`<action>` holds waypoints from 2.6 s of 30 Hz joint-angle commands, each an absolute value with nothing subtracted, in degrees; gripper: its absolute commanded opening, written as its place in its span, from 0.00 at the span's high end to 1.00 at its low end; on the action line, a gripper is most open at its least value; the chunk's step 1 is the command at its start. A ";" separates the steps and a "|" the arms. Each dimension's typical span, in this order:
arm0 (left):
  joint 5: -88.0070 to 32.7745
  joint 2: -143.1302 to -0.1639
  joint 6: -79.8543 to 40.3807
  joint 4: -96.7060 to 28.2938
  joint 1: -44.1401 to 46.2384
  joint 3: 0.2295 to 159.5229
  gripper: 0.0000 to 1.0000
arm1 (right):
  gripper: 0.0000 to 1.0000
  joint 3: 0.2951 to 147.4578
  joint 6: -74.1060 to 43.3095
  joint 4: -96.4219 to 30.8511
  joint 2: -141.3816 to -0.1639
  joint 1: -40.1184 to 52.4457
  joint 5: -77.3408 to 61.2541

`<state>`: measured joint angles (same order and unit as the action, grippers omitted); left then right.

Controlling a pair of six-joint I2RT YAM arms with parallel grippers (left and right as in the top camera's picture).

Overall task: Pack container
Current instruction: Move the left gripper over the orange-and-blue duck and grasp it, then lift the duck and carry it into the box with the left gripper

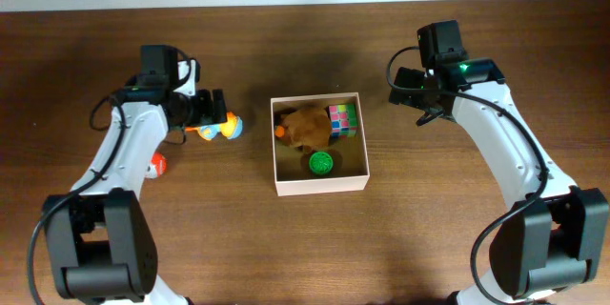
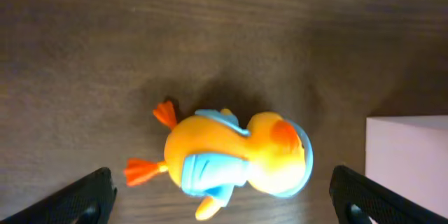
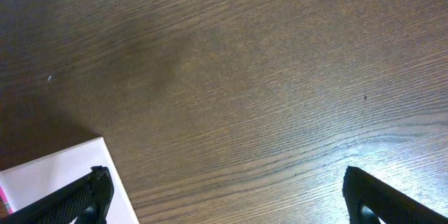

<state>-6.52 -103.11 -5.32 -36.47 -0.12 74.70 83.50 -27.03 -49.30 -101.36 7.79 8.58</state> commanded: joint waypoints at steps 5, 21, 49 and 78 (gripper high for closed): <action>3.46 -104.99 -1.45 -35.14 4.03 75.48 0.01 | 0.01 84.66 -27.51 -49.28 -101.47 7.46 9.52; 3.64 -109.93 -1.50 -35.09 4.25 75.48 0.01 | 0.01 84.66 -27.51 -49.28 -101.47 7.46 9.52; -1.34 -116.03 -2.13 -33.87 4.36 75.29 0.66 | 0.01 84.66 -27.51 -49.28 -101.47 7.46 9.52; -4.78 -116.01 -2.48 -70.19 7.60 113.14 0.94 | 0.01 84.66 -27.51 -49.28 -101.47 7.46 9.52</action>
<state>-3.88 -116.07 -3.18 -67.99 5.67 109.16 83.50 -27.03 -49.34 -101.36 7.79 8.58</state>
